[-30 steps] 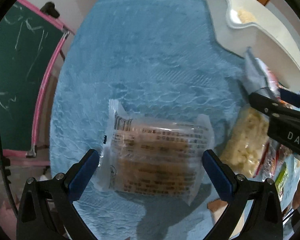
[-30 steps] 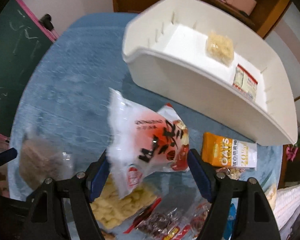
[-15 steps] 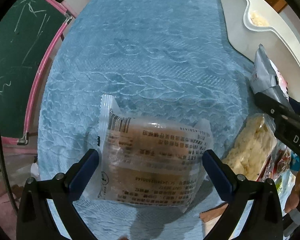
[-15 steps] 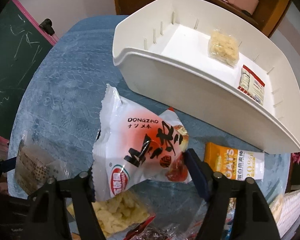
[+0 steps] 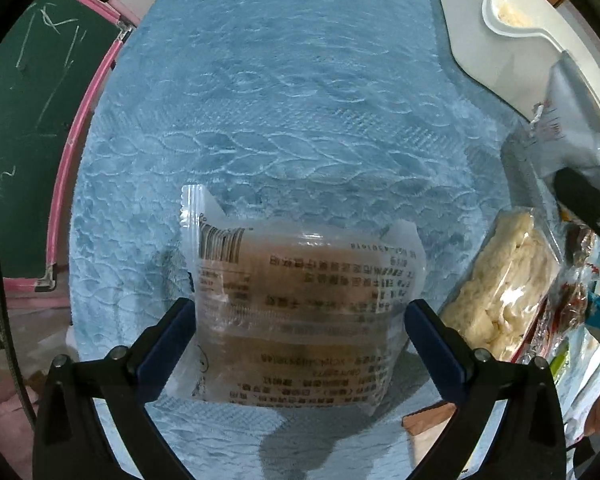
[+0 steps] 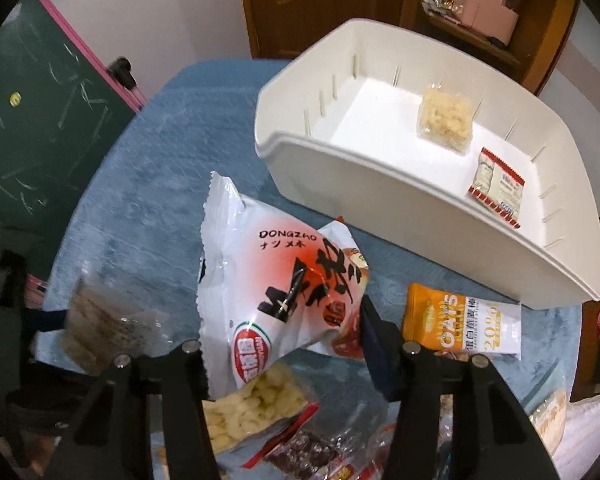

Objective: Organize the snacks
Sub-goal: 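Grasp the wrapped bread loaf with the left tool while the right grasps the DONGZAO bag, then lift both bags over the white tray and release them inside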

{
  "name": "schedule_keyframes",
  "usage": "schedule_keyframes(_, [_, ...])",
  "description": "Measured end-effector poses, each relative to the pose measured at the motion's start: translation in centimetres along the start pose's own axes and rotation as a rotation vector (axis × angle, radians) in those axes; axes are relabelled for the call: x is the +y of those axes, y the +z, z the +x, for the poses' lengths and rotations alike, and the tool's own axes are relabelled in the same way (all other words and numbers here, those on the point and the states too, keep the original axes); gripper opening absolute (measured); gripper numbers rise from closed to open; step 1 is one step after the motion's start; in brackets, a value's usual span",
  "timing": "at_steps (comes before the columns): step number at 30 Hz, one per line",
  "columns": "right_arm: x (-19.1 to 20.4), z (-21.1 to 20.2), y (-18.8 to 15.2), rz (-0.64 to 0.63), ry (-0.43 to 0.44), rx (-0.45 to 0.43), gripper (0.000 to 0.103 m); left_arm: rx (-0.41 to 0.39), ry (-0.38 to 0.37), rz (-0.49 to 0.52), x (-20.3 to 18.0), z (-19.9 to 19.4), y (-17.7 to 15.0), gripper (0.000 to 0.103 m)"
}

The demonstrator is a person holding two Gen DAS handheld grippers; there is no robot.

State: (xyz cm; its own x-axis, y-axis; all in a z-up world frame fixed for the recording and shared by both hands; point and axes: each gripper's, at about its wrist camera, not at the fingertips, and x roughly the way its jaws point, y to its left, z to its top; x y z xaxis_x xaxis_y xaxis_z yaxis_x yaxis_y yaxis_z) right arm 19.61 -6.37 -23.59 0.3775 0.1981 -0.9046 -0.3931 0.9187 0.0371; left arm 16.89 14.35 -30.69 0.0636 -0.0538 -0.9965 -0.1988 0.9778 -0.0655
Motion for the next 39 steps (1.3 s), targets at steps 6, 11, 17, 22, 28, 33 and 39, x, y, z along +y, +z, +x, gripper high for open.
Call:
schedule_keyframes(6, [0.0, -2.9, -0.3, 0.036, 0.045, -0.048, 0.053, -0.056, -0.021, 0.022, 1.6, -1.7, -1.0, 0.067])
schedule_keyframes(11, [-0.1, -5.3, -1.3, 0.057, 0.063, -0.076, 0.053, -0.067, -0.021, 0.021, 1.9, -3.3, -1.7, 0.064])
schedule_keyframes(17, [-0.7, -8.1, -2.6, 0.087, 0.073, -0.109, 0.053, -0.135, -0.075, 0.036, 1.9, -7.6, -2.0, 0.064])
schedule_keyframes(22, [-1.6, -10.8, -3.6, 0.129, 0.074, -0.145, 0.053, -0.251, -0.102, 0.113, -0.3, -13.6, -1.8, 0.064])
schedule_keyframes(28, [-3.5, -15.0, -3.5, 0.179, 0.062, -0.225, 0.053, -0.438, -0.160, 0.228, -4.7, -21.7, -0.7, 0.064])
schedule_keyframes(33, [-5.6, -18.5, -1.9, 0.208, 0.045, -0.313, 0.054, -0.543, -0.199, 0.283, -7.8, -26.4, 1.1, 0.065])
schedule_keyframes(39, [-8.9, -22.3, 1.8, 0.255, 0.005, -0.441, 0.054, -0.638, -0.194, 0.323, -12.4, -30.2, 4.2, 0.066])
